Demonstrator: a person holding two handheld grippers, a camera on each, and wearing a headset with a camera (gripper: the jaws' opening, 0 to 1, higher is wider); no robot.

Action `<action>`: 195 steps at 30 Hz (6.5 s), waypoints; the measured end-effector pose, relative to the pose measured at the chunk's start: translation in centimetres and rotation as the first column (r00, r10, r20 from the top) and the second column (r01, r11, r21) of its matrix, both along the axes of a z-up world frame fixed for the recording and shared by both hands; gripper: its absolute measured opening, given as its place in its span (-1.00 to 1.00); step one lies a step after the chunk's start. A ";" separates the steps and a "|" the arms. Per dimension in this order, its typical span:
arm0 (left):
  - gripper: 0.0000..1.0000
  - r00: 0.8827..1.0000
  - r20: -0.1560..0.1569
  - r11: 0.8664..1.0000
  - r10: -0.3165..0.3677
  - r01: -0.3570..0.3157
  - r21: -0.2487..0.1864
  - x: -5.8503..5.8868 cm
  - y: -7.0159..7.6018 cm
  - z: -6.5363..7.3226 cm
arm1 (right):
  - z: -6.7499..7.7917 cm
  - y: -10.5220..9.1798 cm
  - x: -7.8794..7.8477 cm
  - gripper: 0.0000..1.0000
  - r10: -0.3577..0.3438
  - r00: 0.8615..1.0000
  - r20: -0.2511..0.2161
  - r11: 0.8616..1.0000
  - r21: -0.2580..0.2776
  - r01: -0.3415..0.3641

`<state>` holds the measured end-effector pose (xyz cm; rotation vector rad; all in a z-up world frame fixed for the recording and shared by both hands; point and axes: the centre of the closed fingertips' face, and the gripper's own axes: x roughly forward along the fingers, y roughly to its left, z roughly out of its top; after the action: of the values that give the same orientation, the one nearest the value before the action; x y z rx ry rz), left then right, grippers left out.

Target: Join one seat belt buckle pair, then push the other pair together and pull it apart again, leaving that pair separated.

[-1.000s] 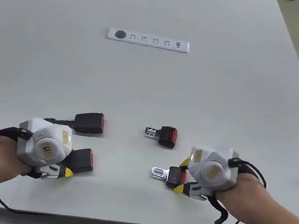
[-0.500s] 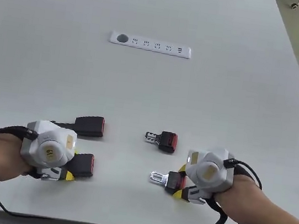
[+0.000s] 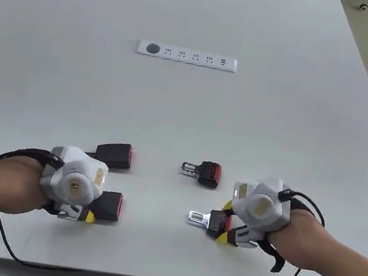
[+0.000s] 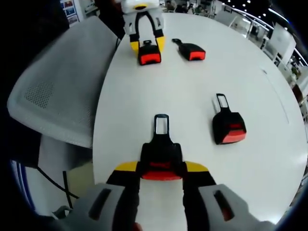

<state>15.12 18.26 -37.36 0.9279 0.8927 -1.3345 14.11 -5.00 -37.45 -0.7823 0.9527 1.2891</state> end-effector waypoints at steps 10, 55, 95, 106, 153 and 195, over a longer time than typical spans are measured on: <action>-0.33 1.000 -0.012 1.000 -0.001 0.002 0.022 0.0 0.0 -0.2 | 0.0 0.6 -0.1 -0.31 0.021 1.000 -0.001 0.999 -0.031 -0.021; -0.33 1.000 -0.013 0.999 -0.024 0.025 0.022 -0.2 -0.1 0.0 | 0.2 13.9 -0.2 -0.31 0.041 0.999 0.009 0.996 0.078 -0.042; -0.35 0.997 -0.017 0.997 -0.073 0.073 0.012 -0.3 -0.2 0.0 | 0.5 17.4 0.1 -0.35 0.074 0.997 0.022 0.991 0.106 -0.076; -0.35 0.998 -0.011 0.998 -0.057 0.057 0.009 -0.4 -0.1 -0.1 | 0.6 17.8 0.5 -0.35 0.069 0.997 0.030 0.992 0.104 -0.071; -0.32 1.000 -0.007 0.999 0.001 -0.001 0.036 -0.1 0.0 0.1 | 0.7 17.2 0.4 -0.31 0.063 0.997 0.041 0.989 0.129 -0.068; -0.31 0.991 0.093 0.995 0.096 -0.095 -0.016 10.0 0.2 3.8 | 2.7 3.0 10.7 -0.33 -0.139 0.985 0.100 0.989 0.072 0.132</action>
<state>25.15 18.51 -33.58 0.9201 0.8462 -1.2031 24.79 -1.96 -34.79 -0.7153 0.8605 1.1446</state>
